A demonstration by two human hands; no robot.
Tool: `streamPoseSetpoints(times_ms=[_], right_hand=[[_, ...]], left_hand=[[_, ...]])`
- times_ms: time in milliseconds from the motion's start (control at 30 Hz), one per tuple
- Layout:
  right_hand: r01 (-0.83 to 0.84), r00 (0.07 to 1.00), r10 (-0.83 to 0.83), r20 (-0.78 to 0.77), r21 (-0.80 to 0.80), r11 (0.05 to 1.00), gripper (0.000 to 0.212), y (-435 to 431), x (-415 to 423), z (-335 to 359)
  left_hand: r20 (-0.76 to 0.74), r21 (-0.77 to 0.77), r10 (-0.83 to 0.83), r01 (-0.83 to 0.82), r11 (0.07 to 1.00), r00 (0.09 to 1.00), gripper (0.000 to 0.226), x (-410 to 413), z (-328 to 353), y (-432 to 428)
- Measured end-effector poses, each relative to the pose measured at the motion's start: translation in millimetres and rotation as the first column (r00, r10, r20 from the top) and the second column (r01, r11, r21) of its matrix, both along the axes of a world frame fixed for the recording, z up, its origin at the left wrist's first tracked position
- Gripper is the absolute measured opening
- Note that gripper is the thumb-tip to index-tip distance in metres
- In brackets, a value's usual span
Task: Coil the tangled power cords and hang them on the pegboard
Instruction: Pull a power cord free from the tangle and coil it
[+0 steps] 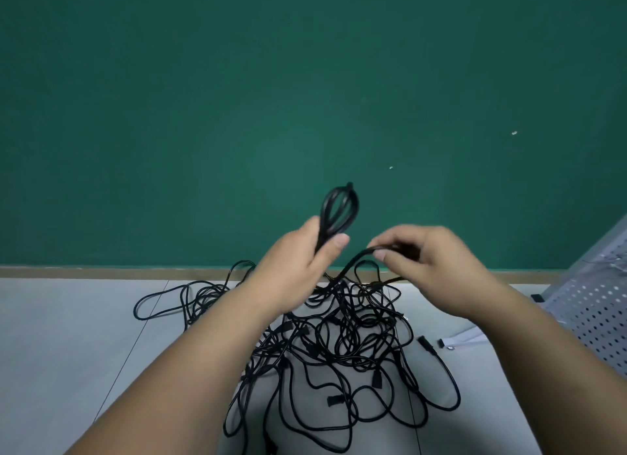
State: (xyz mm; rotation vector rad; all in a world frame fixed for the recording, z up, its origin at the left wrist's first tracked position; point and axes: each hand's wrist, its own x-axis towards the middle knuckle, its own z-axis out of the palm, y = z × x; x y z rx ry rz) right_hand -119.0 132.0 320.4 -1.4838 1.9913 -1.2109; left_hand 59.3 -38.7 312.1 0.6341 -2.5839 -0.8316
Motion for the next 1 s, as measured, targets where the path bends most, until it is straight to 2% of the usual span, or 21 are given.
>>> streamPoseSetpoints(times_ms=[67, 133, 200, 233, 300, 400, 500, 600, 667, 767, 867, 933, 1000], right_hand=[[0.083, 0.996, -0.087, -0.025, -0.147, 0.986, 0.013, 0.1, 4.1, 4.5], [0.149, 0.979, -0.181, -0.099, -0.269, 0.952, 0.013, 0.4, 9.4, 7.9], [0.205, 0.937, -0.294, -0.192, -0.381, 0.902, 0.017, 0.6, 15.6, 12.4], [0.243, 0.924, -0.338, -0.177, -0.410, 0.879, 0.020, 0.8, 18.2, 14.2], [0.335, 0.918, -0.389, -0.073, -0.380, 0.862, 0.028, -0.2, 18.7, 16.4], [0.386, 0.915, -0.400, -0.050, -0.181, 0.905, 0.033, -3.8, 7.2, 7.7], [0.255, 0.962, -0.258, 0.086, 0.052, 0.966, 0.023, -1.3, -6.6, -0.2], [0.179, 0.980, -0.191, 0.051, 0.188, 0.966, 0.022, 2.8, -10.0, -2.7], [0.163, 0.978, -0.179, 0.106, 0.145, 0.976, 0.021, 1.9, -5.7, 0.5], [0.162, 0.922, -0.138, 0.363, -0.036, 0.986, 0.016, -2.7, 11.5, 12.5], [0.298, 0.875, -0.193, 0.445, -0.181, 0.937, 0.012, -5.9, 23.7, 21.5], [0.385, 0.827, -0.223, 0.516, -0.229, 0.894, 0.012, -8.1, 29.3, 24.2], [0.444, 0.768, -0.241, 0.593, -0.222, 0.868, 0.012, -10.1, 35.1, 24.3]], left_hand=[[0.006, 0.040, -0.105, 0.105, 0.994, 0.994, 0.062, -6.8, -0.7, 14.2], [0.019, 0.077, -0.150, 0.148, 0.986, 0.988, 0.060, -13.6, -1.5, 27.0], [-0.007, 0.115, -0.153, 0.152, 0.982, 0.988, 0.037, -19.3, -3.4, 36.2], [-0.035, 0.151, -0.146, 0.150, 0.977, 0.989, 0.022, -21.3, -4.5, 38.3], [-0.080, 0.252, -0.137, 0.153, 0.956, 0.987, 0.006, -22.0, -5.9, 39.4], [-0.138, 0.413, -0.145, 0.190, 0.891, 0.980, 0.007, -19.6, -9.1, 38.3], [-0.223, 0.541, -0.046, 0.163, 0.825, 0.974, 0.011, -17.4, -7.2, 35.9], [-0.281, 0.603, 0.057, 0.130, 0.787, 0.958, 0.013, -15.6, -5.3, 27.5], [-0.296, 0.602, 0.056, 0.140, 0.786, 0.954, 0.012, -13.3, -6.4, 22.4], [-0.295, 0.591, 0.041, 0.149, 0.793, 0.955, 0.010, -12.3, -10.6, 19.5], [-0.302, 0.578, -0.020, 0.200, 0.791, 0.953, 0.014, -15.6, -13.4, 27.0], [-0.325, 0.621, -0.044, 0.249, 0.743, 0.945, 0.023, -18.9, -13.3, 36.8], [-0.371, 0.689, -0.048, 0.309, 0.655, 0.927, 0.025, -20.4, -12.0, 47.1]])
